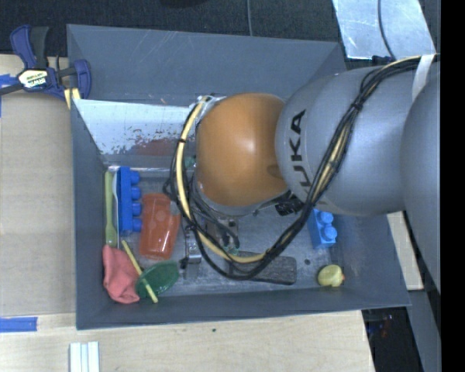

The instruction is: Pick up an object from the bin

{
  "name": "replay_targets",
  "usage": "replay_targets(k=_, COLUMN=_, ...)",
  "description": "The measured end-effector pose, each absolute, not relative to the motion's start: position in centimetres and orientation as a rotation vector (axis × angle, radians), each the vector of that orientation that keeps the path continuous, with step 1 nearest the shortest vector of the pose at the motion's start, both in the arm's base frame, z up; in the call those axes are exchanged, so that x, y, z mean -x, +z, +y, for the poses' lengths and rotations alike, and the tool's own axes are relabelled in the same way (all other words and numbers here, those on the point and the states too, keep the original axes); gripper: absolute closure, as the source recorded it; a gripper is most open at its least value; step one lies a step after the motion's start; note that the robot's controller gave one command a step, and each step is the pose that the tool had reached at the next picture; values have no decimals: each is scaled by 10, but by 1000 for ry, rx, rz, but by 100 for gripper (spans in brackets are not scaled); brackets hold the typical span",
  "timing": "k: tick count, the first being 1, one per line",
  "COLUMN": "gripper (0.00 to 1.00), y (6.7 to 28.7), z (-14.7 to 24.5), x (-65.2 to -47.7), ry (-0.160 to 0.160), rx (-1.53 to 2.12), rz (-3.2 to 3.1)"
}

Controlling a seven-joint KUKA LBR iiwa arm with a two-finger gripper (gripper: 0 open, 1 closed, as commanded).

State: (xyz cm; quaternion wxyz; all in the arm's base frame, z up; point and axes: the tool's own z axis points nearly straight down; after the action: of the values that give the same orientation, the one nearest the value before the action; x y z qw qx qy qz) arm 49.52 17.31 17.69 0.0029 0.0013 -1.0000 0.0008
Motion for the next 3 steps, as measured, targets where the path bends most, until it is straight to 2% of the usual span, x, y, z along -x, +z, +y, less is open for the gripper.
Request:
replay_targets(k=1, gripper=0, y=181, z=173, x=-497, ry=-1, rx=0, rz=-3144)
replay_targets(k=2, gripper=0, y=133, z=174, x=-493, ry=-3, rx=-307, rz=-3136)
replay_targets(k=3, gripper=0, y=82, z=184, x=-498, ry=-30, rx=-484, rz=-3145)
